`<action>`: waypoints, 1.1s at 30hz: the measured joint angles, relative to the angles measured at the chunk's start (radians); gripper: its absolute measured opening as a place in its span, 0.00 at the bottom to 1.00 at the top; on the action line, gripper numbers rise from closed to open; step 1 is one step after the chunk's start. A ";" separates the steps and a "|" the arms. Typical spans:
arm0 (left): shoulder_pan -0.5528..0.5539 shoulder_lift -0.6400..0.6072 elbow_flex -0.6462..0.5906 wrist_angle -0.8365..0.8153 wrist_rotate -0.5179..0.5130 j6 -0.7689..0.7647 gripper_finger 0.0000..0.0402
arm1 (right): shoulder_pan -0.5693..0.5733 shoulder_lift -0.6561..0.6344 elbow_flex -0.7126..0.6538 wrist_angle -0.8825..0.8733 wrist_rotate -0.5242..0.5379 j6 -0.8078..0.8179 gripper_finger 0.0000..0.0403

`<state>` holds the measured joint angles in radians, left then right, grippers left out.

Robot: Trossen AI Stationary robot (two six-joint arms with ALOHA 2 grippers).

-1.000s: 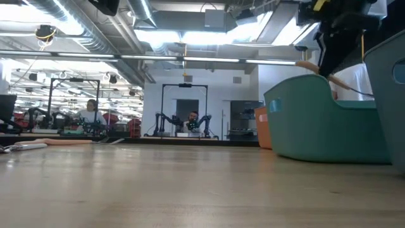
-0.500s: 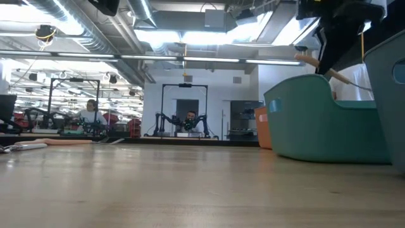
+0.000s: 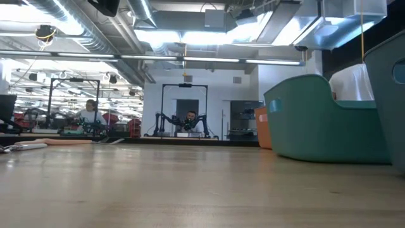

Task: Sort silverware by color (type)
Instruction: Put the orange fork into the dark blue bin

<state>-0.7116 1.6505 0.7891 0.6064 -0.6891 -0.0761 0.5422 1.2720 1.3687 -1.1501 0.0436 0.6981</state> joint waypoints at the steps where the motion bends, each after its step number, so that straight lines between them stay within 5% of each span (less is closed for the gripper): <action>1: 0.000 0.000 0.000 0.000 0.002 0.000 0.20 | 0.025 0.000 0.000 0.004 0.000 0.026 0.11; 14: 0.000 0.000 0.000 -0.001 0.026 -0.003 0.20 | 0.225 0.088 -0.117 0.054 0.071 0.215 0.11; 27: 0.000 0.000 0.000 -0.001 0.026 0.000 0.20 | 0.223 0.244 -0.243 0.202 0.079 0.214 0.12; 33: 0.011 0.000 0.000 -0.001 0.020 -0.001 0.21 | 0.188 0.254 -0.242 0.205 0.077 0.236 0.24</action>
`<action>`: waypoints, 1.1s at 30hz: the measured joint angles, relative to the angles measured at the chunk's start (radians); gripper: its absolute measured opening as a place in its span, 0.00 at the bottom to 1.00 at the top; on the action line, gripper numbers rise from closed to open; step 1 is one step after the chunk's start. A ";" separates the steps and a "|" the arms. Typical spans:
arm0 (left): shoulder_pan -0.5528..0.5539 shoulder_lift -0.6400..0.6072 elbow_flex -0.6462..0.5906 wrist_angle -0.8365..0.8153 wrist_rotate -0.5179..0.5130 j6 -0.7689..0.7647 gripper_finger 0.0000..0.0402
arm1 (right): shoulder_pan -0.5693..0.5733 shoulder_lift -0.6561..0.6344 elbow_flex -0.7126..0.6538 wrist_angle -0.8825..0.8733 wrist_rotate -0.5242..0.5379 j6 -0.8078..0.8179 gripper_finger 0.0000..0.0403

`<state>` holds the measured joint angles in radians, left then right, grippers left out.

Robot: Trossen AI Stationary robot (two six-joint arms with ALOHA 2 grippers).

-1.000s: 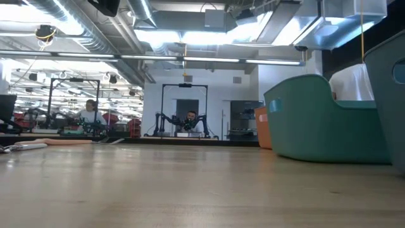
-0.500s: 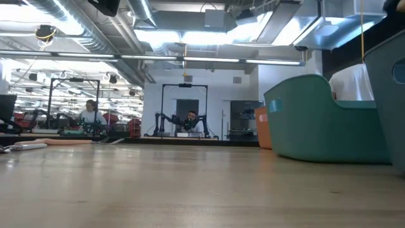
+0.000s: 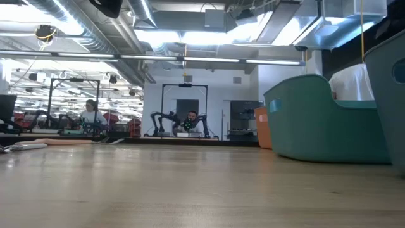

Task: Sort silverware by color (type)
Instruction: Put the orange fork into the dark blue bin, then put the white fork into the green bin

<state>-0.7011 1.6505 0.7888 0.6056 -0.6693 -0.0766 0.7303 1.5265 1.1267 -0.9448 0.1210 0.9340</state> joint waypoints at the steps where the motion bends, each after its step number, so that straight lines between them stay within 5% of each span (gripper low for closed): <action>1: 0.002 0.000 0.000 0.000 -0.009 -0.001 0.22 | -0.007 0.000 0.004 -0.007 -0.008 -0.001 0.28; 6: 0.007 -0.031 0.000 -0.034 -0.081 -0.047 0.31 | -0.051 0.000 0.059 -0.063 -0.087 -0.025 0.41; 9: 0.010 -0.092 0.000 -0.131 -0.115 -0.113 0.37 | -0.050 0.000 0.105 -0.076 -0.033 -0.069 0.44; 21: 0.045 -0.422 0.000 -0.939 -0.228 -0.718 0.40 | -0.004 -0.001 0.097 0.239 0.608 -0.390 0.46; 27: 0.145 -0.441 0.000 -1.382 -0.086 -1.148 0.40 | -0.025 0.003 -0.014 0.518 0.691 -0.538 0.46; 33: 0.249 -0.400 0.000 -1.661 0.123 -1.392 0.40 | -0.051 0.010 -0.145 0.876 0.703 -0.700 0.46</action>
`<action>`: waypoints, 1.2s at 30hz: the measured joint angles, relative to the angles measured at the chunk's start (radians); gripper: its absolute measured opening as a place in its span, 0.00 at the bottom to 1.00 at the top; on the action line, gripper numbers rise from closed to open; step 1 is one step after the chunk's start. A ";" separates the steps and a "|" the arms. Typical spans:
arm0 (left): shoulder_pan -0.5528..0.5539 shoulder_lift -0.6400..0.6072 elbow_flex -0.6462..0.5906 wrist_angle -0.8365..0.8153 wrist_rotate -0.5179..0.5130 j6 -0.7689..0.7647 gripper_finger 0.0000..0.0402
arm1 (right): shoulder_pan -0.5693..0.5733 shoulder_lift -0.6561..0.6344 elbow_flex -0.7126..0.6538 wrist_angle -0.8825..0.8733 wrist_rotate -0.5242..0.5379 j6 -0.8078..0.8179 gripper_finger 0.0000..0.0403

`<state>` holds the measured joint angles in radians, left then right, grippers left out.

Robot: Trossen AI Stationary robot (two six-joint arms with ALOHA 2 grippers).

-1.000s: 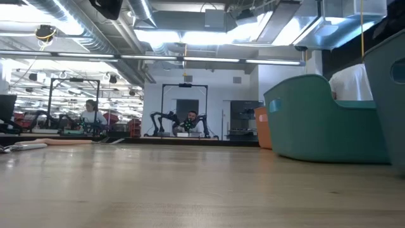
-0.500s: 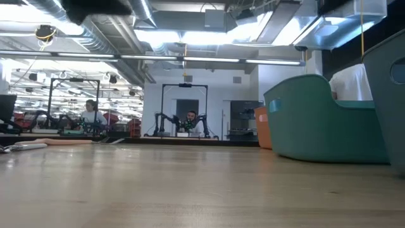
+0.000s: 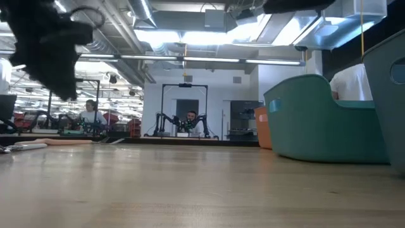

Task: Sort silverware by color (type)
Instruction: Put the white fork into the green bin

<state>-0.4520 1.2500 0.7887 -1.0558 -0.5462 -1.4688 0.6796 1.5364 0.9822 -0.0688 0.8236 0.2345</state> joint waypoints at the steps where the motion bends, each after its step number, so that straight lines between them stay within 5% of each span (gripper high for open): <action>1: 0.015 0.009 0.000 -0.030 0.023 -0.025 0.40 | -0.007 0.002 -0.014 0.049 -0.003 -0.030 0.46; 13: 0.208 0.098 -0.080 -0.069 0.283 -0.014 0.40 | -0.032 0.005 -0.029 0.135 -0.110 -0.084 0.46; 29: 0.329 0.093 -0.258 0.142 0.381 0.104 0.39 | -0.032 0.005 -0.029 0.126 -0.121 -0.084 0.46; 36: 0.325 0.099 -0.229 0.160 0.383 0.149 0.25 | -0.032 0.005 -0.028 0.123 -0.121 -0.084 0.46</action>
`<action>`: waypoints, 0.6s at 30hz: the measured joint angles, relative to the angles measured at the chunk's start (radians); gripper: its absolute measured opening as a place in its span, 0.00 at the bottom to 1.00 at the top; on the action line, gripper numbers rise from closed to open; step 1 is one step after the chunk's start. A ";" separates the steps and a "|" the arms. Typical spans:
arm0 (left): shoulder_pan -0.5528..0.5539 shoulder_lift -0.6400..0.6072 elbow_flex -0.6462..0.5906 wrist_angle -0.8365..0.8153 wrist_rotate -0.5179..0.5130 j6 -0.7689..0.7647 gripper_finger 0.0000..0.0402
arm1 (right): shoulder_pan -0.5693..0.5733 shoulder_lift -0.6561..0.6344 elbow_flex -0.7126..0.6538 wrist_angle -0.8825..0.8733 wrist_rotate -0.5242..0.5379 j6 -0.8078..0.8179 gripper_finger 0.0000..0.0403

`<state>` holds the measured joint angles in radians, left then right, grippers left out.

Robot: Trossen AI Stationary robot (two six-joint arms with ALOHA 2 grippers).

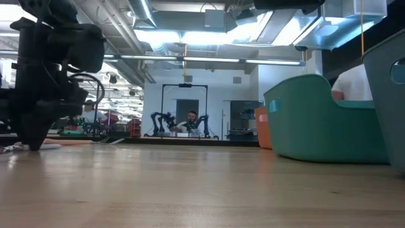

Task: Sort silverware by color (type)
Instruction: Put the white fork into the green bin

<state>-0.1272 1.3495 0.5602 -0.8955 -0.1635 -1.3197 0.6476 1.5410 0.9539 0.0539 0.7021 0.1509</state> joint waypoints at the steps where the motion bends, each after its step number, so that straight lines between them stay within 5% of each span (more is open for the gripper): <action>1: 0.000 0.000 0.000 0.010 0.001 0.009 0.22 | 0.000 0.000 0.000 -0.001 0.000 0.000 0.46; 7: -0.002 -0.002 0.004 0.085 -0.016 0.070 0.09 | 0.000 0.000 0.001 -0.004 0.000 0.000 0.46; 18: -0.110 0.002 0.041 0.309 -0.146 0.269 0.12 | 0.000 0.000 0.001 -0.004 -0.042 0.025 0.46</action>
<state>-0.2369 1.3510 0.6013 -0.5870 -0.3095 -1.0509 0.6476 1.5410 0.9546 0.0504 0.6603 0.1757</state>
